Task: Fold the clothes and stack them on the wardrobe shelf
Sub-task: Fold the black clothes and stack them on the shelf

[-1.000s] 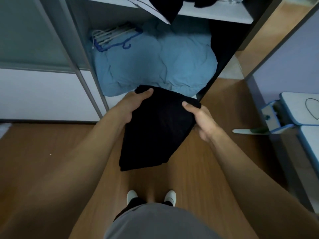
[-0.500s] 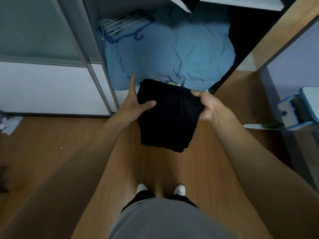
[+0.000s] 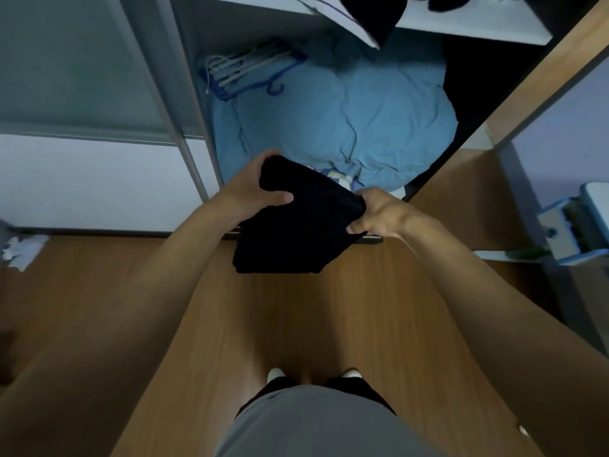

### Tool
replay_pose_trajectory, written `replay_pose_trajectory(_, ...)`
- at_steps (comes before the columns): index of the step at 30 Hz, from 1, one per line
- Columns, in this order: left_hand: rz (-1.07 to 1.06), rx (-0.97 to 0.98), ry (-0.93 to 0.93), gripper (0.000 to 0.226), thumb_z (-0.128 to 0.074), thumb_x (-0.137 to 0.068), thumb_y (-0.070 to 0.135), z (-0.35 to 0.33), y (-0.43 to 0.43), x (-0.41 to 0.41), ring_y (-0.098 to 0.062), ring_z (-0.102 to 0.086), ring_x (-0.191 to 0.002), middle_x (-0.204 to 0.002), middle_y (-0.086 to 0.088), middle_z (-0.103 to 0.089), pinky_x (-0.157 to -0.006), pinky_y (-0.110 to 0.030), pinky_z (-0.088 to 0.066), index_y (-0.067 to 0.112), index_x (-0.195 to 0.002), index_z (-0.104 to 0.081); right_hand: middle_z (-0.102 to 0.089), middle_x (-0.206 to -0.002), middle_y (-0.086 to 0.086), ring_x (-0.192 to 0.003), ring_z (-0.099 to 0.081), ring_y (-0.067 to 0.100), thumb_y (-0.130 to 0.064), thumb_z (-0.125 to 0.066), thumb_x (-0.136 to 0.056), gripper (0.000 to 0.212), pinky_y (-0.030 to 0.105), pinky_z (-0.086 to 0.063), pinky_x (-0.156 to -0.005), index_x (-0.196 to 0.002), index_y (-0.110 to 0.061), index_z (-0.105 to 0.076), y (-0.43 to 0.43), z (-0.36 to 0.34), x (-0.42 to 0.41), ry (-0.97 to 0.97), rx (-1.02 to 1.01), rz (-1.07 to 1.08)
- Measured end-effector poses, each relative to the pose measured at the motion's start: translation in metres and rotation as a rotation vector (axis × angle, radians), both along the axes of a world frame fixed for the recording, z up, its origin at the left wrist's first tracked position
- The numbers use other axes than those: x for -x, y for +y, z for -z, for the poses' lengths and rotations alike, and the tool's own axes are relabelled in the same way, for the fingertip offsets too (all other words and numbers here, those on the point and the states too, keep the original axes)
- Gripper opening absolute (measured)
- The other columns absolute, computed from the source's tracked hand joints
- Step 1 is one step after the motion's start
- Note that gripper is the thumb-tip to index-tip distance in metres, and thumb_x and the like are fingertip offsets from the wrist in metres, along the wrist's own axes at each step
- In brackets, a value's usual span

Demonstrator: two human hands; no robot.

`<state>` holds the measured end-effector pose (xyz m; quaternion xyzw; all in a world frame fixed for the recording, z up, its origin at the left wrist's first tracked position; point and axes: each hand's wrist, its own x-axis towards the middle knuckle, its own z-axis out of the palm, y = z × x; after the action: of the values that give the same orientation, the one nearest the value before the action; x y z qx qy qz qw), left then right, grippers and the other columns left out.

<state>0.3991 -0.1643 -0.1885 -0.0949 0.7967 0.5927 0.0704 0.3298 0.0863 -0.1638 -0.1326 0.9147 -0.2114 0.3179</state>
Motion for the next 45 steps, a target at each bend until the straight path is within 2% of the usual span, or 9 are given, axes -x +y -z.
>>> replay_pose_trajectory(8,0.227,0.409,-0.042,0.063,-0.085,-0.074,0.026,-0.002,-0.028,0.026,-0.018,-0.052,-0.119,-0.126,0.002,-0.056,-0.099,-0.028,-0.042,0.026,-0.129,-0.053,-0.073,-0.092,0.002,-0.09,-0.067,0.016,-0.015,-0.077,-0.077,0.014,0.023,-0.051,-0.072,-0.09,-0.013,-0.073,-0.006,-0.023,0.03,-0.009,0.062,0.031)
replay_pose_trajectory(13,0.091,0.103,-0.129,0.061,-0.087,-0.058,0.041,-0.004,-0.029,0.031,-0.012,-0.061,-0.111,-0.118,0.01,-0.065,-0.1,-0.026,-0.045,0.035,-0.115,-0.066,-0.078,-0.093,-0.002,-0.098,-0.071,0.017,-0.018,-0.079,-0.073,0.025,0.03,-0.052,-0.092,-0.098,-0.014,-0.075,0.008,-0.035,0.059,-0.086,0.385,0.172)
replay_pose_trajectory(18,-0.107,-0.201,-0.002,0.044,-0.085,-0.061,0.025,-0.022,-0.002,0.046,-0.019,-0.073,-0.097,-0.101,-0.002,-0.077,-0.09,-0.031,-0.056,0.021,-0.104,-0.075,-0.077,-0.093,0.002,-0.087,-0.075,0.013,-0.023,-0.078,-0.083,0.03,0.014,-0.055,-0.065,-0.108,-0.011,-0.069,0.01,-0.033,0.083,-0.047,0.807,0.425)
replay_pose_trajectory(22,-0.166,-0.085,0.125,0.023,-0.083,-0.073,0.015,-0.055,0.011,0.069,-0.013,-0.074,-0.087,-0.092,0.001,-0.078,-0.07,-0.018,-0.055,0.018,-0.095,-0.077,-0.064,-0.091,0.004,-0.068,-0.061,0.012,-0.042,-0.069,-0.089,0.035,0.021,-0.048,-0.061,-0.107,-0.016,-0.054,0.017,-0.021,0.106,0.199,0.604,0.645)
replay_pose_trajectory(30,-0.137,0.093,0.466,0.021,-0.083,-0.079,0.018,-0.129,0.026,0.1,-0.004,-0.068,-0.079,-0.08,0.016,-0.069,-0.067,-0.017,-0.051,0.03,-0.085,-0.067,-0.039,-0.144,0.04,-0.13,-0.041,0.059,-0.082,-0.049,-0.077,0.113,0.069,-0.035,-0.104,-0.145,0.007,-0.031,0.002,-0.064,0.161,-1.335,1.261,0.529)
replay_pose_trajectory(36,-0.076,0.095,0.659,0.032,-0.079,-0.079,0.005,-0.155,0.016,0.114,-0.008,-0.035,-0.144,-0.141,0.004,-0.058,-0.118,-0.033,-0.029,0.018,-0.096,-0.055,-0.073,-0.082,0.005,-0.077,-0.071,0.019,-0.017,-0.058,-0.083,0.008,0.029,-0.055,-0.087,-0.086,-0.011,-0.062,-0.02,-0.139,0.205,-0.884,1.431,0.44)
replay_pose_trajectory(38,-0.13,0.085,0.71,0.033,-0.076,-0.08,0.0,-0.156,0.009,0.12,-0.009,-0.028,-0.148,-0.15,0.007,-0.047,-0.121,-0.036,-0.024,0.019,-0.1,-0.057,-0.065,-0.061,-0.01,-0.061,-0.064,0.005,-0.007,-0.047,-0.091,0.018,0.017,-0.052,-0.067,-0.076,-0.017,-0.05,-0.021,-0.139,0.214,-0.641,1.382,0.309)
replay_pose_trajectory(41,-0.404,-0.354,0.674,0.055,-0.051,-0.084,-0.016,-0.155,-0.002,0.129,-0.017,-0.05,-0.128,-0.133,0.006,-0.053,-0.107,-0.039,-0.04,0.012,-0.131,-0.054,-0.069,-0.094,-0.015,-0.096,-0.065,0.007,-0.017,-0.053,-0.089,0.012,0.024,-0.052,-0.09,-0.1,-0.019,-0.059,-0.025,-0.132,0.227,-0.341,1.277,0.171)
replay_pose_trajectory(45,-0.291,-0.979,0.355,0.063,-0.05,-0.094,0.051,-0.148,-0.035,0.146,-0.042,-0.042,-0.138,-0.151,-0.013,-0.046,-0.106,-0.067,-0.036,0.008,-0.14,-0.041,-0.063,-0.103,0.002,-0.096,-0.061,0.021,-0.02,-0.07,-0.064,0.039,0.036,-0.049,-0.094,-0.102,-0.013,-0.063,-0.051,-0.145,0.25,-0.568,1.239,0.252)
